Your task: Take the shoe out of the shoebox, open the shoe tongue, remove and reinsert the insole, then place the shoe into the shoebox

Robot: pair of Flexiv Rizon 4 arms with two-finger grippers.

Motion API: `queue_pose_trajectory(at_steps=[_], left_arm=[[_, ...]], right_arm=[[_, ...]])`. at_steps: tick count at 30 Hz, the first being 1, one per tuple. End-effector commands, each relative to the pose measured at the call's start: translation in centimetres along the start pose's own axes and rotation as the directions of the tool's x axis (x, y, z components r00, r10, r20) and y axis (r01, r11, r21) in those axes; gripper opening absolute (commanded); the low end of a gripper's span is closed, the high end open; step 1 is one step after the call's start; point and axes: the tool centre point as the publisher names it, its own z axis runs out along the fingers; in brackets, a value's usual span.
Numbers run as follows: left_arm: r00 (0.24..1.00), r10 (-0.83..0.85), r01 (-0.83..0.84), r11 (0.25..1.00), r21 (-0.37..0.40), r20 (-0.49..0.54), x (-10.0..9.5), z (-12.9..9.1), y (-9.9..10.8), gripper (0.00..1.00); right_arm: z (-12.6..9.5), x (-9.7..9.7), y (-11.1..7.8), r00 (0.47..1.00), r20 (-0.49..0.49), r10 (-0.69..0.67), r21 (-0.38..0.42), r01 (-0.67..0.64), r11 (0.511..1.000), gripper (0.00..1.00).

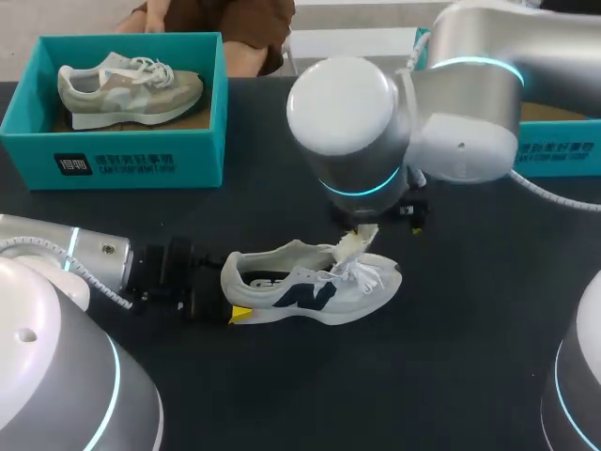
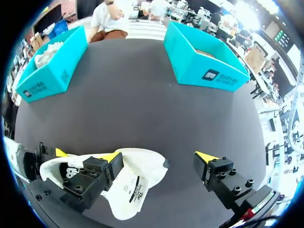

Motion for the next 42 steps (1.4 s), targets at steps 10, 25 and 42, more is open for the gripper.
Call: queue_pose_trajectory(at_steps=[10, 25, 42], left_arm=[[1.0, -0.001, 0.001, 1.0, -0.003, 0.0, 0.2, 0.5, 0.4, 0.0], [1.0, -0.001, 0.001, 1.0, -0.003, 0.0, 0.2, 0.5, 0.4, 0.0], [1.0, -0.001, 0.001, 1.0, -0.003, 0.0, 0.2, 0.5, 0.4, 0.0]], right_arm=[[-10.0, 5.2, 1.9, 0.757, -0.408, -0.511, -0.161, 0.491, 0.856, 1.0], [-11.1, 8.9, 0.2, 0.24, -0.211, -0.948, 0.212, 0.957, 0.196, 0.0], [-1.4, 13.3, -4.2, 0.102, -0.149, -0.984, 0.146, 0.986, 0.08, 0.0]])
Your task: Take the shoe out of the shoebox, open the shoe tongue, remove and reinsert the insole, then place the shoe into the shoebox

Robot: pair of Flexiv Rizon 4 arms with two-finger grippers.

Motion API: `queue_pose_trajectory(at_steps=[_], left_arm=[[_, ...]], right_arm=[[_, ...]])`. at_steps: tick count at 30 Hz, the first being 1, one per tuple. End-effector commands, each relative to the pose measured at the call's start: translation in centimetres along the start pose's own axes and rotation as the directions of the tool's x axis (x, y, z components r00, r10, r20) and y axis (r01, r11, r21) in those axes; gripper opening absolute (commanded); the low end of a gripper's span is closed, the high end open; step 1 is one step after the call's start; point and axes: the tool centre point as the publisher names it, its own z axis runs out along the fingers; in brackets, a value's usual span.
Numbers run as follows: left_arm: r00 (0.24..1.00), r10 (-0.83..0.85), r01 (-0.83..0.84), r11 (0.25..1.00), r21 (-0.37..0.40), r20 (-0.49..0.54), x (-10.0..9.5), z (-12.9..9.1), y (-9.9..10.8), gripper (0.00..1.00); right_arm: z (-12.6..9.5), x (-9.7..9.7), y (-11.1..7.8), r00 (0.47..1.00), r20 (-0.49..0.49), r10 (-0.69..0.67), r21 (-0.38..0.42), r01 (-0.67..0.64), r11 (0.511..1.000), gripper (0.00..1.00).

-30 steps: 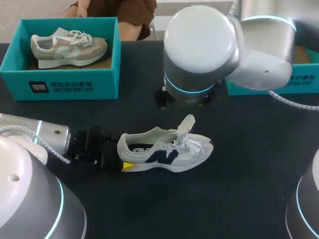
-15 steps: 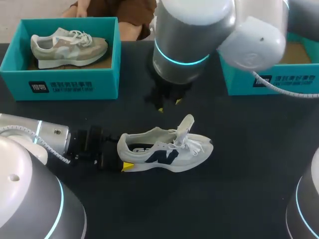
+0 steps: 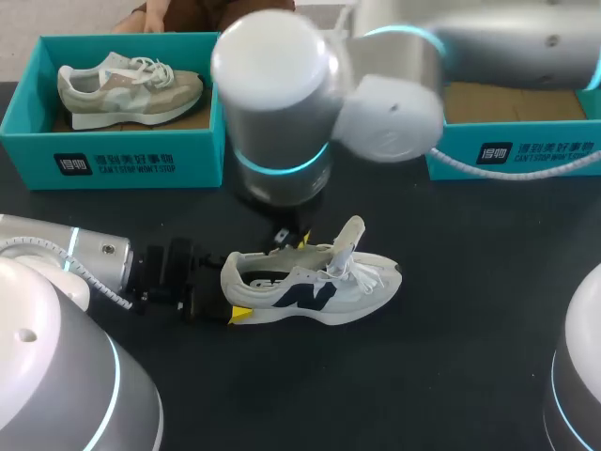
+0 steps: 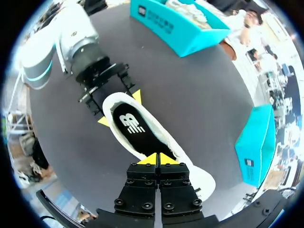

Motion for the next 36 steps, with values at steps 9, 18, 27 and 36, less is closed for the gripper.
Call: queue_pose_trajectory(at_steps=[9, 18, 27, 36], left_arm=[[1.0, -0.001, 0.001, 1.0, -0.003, 0.0, 0.2, 0.5, 0.4, 0.0], [1.0, -0.001, 0.001, 1.0, -0.003, 0.0, 0.2, 0.5, 0.4, 0.0], [1.0, -0.001, 0.001, 1.0, -0.003, 0.0, 0.2, 0.5, 0.4, 0.0], [1.0, -0.001, 0.001, 1.0, -0.003, 0.0, 0.2, 0.5, 0.4, 0.0]], right_arm=[[2.9, 1.1, 1.5, 0.921, 0.014, -0.388, 0.274, 0.37, 0.888, 0.0], [2.9, 1.1, 1.5, 0.921, 0.014, -0.388, 0.274, 0.37, 0.888, 0.0], [4.2, 1.1, 1.0, 0.925, -0.013, -0.381, 0.163, 0.378, 0.911, 0.0], [6.9, 0.9, 1.1, 0.902, -0.07, -0.426, 0.107, 0.431, 0.896, 0.0]])
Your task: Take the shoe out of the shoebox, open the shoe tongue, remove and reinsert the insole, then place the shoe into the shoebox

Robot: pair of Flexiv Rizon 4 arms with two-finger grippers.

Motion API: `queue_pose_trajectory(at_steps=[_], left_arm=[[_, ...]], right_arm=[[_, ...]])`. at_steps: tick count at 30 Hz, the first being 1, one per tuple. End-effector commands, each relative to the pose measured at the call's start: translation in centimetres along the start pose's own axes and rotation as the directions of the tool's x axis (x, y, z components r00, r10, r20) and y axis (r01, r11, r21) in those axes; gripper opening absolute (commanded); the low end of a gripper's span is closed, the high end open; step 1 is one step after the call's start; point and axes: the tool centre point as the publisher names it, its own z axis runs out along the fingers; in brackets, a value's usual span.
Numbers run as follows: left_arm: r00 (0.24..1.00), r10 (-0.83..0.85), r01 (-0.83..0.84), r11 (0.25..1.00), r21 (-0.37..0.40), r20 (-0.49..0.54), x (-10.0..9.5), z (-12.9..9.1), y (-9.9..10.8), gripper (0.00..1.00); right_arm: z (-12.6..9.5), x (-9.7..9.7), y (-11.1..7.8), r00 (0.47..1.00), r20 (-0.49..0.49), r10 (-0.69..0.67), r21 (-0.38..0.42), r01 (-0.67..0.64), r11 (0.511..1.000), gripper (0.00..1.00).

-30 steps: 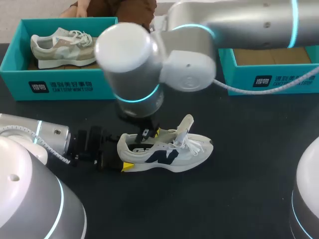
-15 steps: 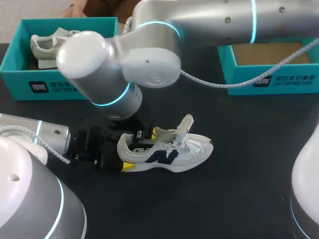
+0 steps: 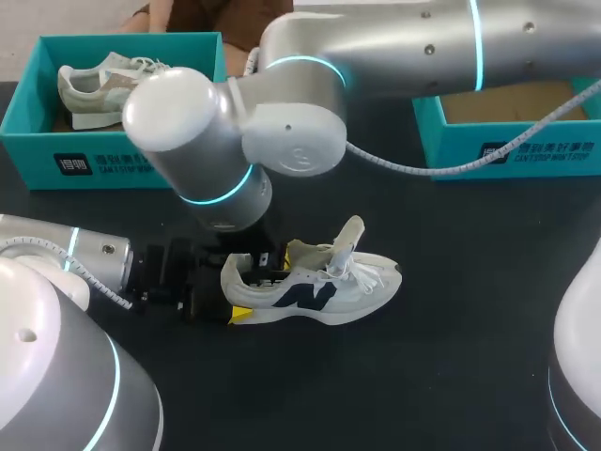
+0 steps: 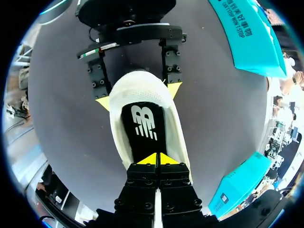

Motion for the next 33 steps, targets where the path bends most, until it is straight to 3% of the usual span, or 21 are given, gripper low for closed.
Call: queue_pose_trajectory(at_steps=[1, 3, 5, 7, 25, 33], left_arm=[[1.0, -0.001, 0.001, 1.0, -0.003, 0.0, 0.2, 0.5, 0.4, 0.0], [1.0, -0.001, 0.001, 1.0, -0.003, 0.0, 0.2, 0.5, 0.4, 0.0], [1.0, -0.001, 0.001, 1.0, -0.003, 0.0, 0.2, 0.5, 0.4, 0.0], [1.0, -0.001, 0.001, 1.0, -0.003, 0.0, 0.2, 0.5, 0.4, 0.0], [1.0, -0.001, 0.001, 1.0, -0.003, 0.0, 0.2, 0.5, 0.4, 0.0], [1.0, -0.001, 0.001, 1.0, -0.003, 0.0, 0.2, 0.5, 0.4, 0.0]], right_arm=[[1.6, -0.5, -0.3, 0.999, -0.034, 0.009, -0.083, -0.012, 0.996, 0.0], [1.9, -0.5, -0.2, 0.999, -0.035, 0.005, -0.099, -0.008, 0.995, 0.0], [2.1, -0.5, 0.0, 0.999, -0.04, 0.003, -0.107, -0.008, 0.994, 0.23], [2.4, -0.4, 0.1, 0.999, -0.043, 0.006, -0.117, -0.011, 0.993, 0.37], [4.5, -0.9, 2.1, 0.996, -0.068, -0.065, -0.153, 0.054, 0.987, 0.38], [6.3, 0.4, 3.0, 0.987, -0.122, -0.1, -0.17, 0.079, 0.982, 0.33]])
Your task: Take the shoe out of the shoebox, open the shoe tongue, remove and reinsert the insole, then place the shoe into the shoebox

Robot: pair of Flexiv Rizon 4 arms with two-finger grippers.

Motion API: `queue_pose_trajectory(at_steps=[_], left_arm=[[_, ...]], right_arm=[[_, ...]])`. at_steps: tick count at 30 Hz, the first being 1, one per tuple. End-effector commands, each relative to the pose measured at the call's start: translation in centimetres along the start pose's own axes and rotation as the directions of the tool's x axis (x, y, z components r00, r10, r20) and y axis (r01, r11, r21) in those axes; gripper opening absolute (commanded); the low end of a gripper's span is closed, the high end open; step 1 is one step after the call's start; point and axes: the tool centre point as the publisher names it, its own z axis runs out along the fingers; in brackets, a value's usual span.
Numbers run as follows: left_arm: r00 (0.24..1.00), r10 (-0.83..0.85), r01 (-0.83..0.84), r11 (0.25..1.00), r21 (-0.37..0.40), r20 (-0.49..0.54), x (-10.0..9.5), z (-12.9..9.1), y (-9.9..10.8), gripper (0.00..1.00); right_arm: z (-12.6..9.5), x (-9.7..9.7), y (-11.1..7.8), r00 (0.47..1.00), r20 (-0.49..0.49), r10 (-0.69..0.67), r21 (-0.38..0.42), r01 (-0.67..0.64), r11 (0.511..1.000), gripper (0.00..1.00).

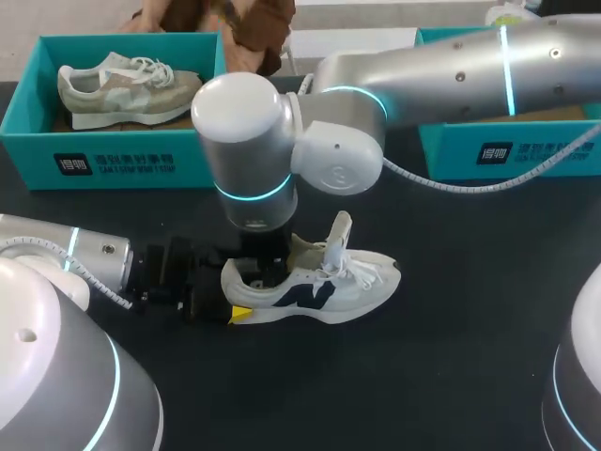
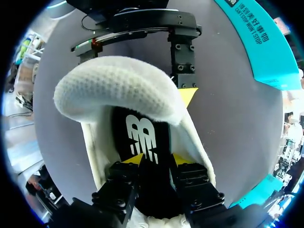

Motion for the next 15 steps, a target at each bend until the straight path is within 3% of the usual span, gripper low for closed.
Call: queue_pose_trajectory(at_steps=[1, 3, 8, 15], left_arm=[[1.0, 0.001, -0.001, 1.0, -0.002, -0.001, 0.2, 0.5, 0.4, 0.0], [1.0, 0.001, -0.001, 1.0, -0.002, -0.001, 0.2, 0.5, 0.4, 0.0], [1.0, 0.001, -0.001, 1.0, -0.002, -0.001, 0.2, 0.5, 0.4, 0.0], [1.0, 0.001, -0.001, 1.0, -0.002, -0.001, 0.2, 0.5, 0.4, 0.0]], right_arm=[[2.0, 0.3, 0.6, 0.999, -0.035, 0.001, 0.0, -0.001, 1.0, 0.27], [2.4, 0.7, 0.5, 0.999, -0.054, 0.005, 0.004, -0.004, 1.0, 0.0], [2.1, 1.5, 0.0, 0.998, -0.058, 0.028, 0.019, -0.027, 0.999, 0.0], [-0.9, 1.6, -1.9, 0.995, 0.001, 0.095, 0.059, -0.095, 0.994, 0.0]])
